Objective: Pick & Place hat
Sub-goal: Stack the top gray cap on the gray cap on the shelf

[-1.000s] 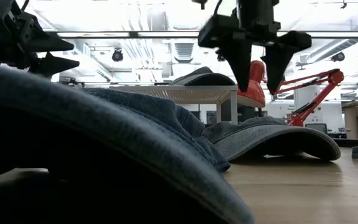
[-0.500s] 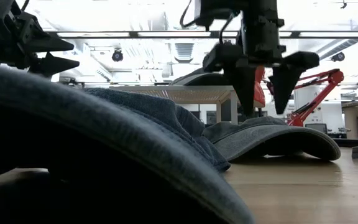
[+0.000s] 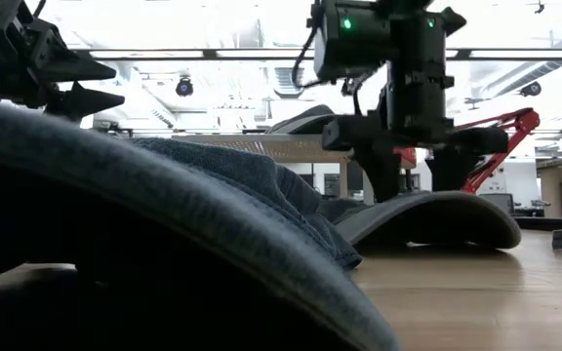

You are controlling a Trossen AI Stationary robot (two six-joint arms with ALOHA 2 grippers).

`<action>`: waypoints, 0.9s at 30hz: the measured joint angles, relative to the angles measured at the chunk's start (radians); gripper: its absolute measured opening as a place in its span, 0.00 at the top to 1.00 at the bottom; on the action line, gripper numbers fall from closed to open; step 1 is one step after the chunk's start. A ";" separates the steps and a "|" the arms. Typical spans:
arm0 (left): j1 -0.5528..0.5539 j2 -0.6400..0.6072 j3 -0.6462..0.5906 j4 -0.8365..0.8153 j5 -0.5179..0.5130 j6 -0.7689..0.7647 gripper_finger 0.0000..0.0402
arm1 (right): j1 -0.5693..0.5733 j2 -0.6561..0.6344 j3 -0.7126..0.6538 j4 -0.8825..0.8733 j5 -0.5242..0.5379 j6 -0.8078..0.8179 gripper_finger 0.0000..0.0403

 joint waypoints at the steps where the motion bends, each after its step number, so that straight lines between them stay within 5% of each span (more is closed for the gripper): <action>1: 0.000 0.000 0.000 0.000 0.000 0.000 0.45 | 0.000 0.000 -0.009 0.001 0.001 0.010 0.33; 20: 0.000 0.000 0.000 0.000 0.000 0.000 0.45 | 0.000 -0.010 0.010 -0.008 0.050 -0.027 0.95; 27: 0.000 0.000 0.000 0.000 0.000 0.000 0.45 | 0.000 -0.032 0.075 -0.105 0.052 -0.074 0.97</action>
